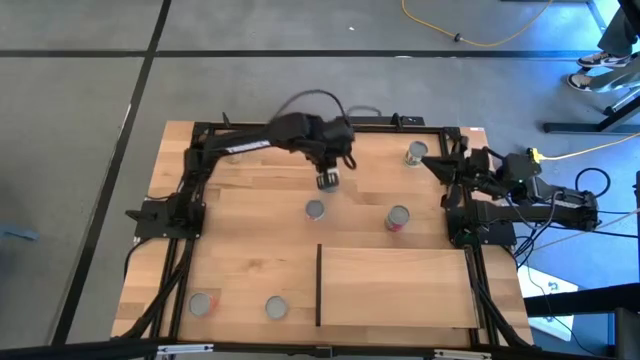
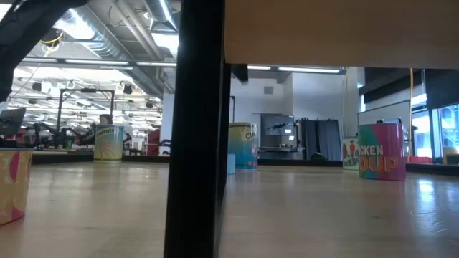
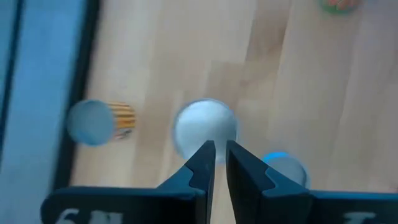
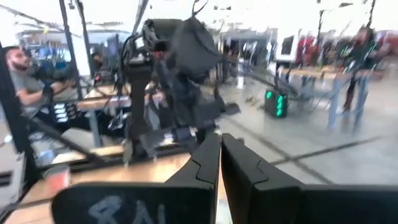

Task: Pick and place cans onto a shelf
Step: Put the canned cherries on the shelf

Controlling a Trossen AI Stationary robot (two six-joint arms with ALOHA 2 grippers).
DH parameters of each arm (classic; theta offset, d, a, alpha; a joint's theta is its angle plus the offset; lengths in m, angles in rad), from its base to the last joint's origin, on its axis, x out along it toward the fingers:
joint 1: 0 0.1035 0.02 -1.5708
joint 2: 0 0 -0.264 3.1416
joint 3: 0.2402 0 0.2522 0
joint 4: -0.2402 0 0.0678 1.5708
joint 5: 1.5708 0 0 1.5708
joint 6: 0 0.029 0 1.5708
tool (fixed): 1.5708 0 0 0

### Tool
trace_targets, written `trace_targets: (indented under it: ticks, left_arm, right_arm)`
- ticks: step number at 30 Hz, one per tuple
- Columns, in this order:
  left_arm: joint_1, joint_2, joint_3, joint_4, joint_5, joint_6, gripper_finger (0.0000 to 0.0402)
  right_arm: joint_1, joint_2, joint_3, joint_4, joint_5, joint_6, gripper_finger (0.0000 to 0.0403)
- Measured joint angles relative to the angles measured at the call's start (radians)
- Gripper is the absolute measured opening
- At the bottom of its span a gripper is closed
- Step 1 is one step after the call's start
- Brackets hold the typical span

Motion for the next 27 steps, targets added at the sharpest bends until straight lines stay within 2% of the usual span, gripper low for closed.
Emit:
trace_targets:
  ticks: [4, 7, 19, 22, 27]
  left_arm:
    - [0.007, -0.074, 0.051, -0.041, -0.044, -0.045, 0.0033]
    - [0.006, -0.138, 0.071, -0.073, -0.066, -0.070, 0.0033]
    - [0.001, -0.407, 0.073, -0.136, -0.096, -0.226, 0.0034]
    - [0.001, -0.460, 0.073, -0.152, -0.124, -0.235, 0.0034]
    - [0.006, -0.514, 0.073, -0.292, -0.142, -0.306, 0.0034]
  right_arm:
    - [0.000, 0.100, 0.066, 0.001, 0.055, -0.056, 0.0020]
    - [0.000, 0.218, 0.185, -0.089, 0.123, -0.061, 0.0020]
    - [-0.024, 0.778, 0.902, -0.658, 0.130, -0.018, 0.0020]
    - [-0.063, 0.906, 1.070, -0.830, 0.103, 0.041, 0.0020]
    - [-0.119, 1.106, 1.291, -1.043, -0.060, 0.062, 0.0020]
